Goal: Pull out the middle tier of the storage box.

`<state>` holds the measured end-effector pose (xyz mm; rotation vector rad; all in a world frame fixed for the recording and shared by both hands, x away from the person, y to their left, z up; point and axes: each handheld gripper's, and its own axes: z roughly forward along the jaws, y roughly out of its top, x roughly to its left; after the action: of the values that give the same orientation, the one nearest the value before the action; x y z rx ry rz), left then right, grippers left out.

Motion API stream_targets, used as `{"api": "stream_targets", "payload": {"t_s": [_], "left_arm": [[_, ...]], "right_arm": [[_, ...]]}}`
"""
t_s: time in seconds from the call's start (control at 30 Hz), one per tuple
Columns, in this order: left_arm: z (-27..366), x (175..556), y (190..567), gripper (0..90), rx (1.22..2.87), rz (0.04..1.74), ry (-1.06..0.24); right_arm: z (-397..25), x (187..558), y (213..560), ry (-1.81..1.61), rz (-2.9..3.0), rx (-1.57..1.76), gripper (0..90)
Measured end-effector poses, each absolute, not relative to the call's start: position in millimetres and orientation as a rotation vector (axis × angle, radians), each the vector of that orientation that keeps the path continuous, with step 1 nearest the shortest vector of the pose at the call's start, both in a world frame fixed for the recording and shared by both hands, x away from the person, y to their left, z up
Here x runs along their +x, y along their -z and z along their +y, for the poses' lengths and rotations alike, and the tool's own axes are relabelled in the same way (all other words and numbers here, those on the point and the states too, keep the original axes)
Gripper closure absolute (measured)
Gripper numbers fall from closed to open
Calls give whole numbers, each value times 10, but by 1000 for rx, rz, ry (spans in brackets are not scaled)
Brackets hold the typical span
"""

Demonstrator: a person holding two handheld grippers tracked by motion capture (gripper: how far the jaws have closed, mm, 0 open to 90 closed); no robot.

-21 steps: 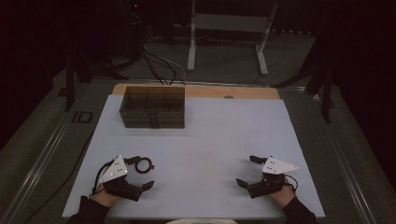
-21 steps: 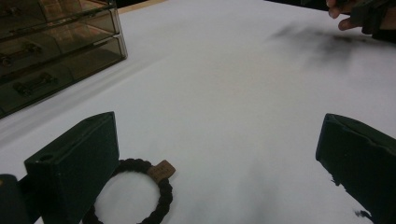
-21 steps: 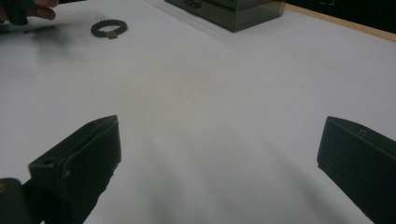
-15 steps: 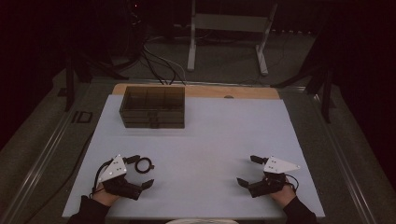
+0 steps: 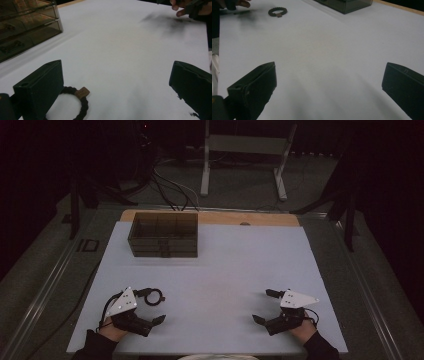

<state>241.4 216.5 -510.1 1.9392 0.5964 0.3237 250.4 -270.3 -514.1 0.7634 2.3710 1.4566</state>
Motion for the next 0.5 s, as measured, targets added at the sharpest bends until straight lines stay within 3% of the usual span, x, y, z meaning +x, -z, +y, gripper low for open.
{"api": "stream_targets", "payload": {"t_s": [0.5], "left_arm": [[2084,2383,5045,8,1939,540,-308]], "right_arm": [[-2705,2474,5098,-1491,2331,770,0]]}}
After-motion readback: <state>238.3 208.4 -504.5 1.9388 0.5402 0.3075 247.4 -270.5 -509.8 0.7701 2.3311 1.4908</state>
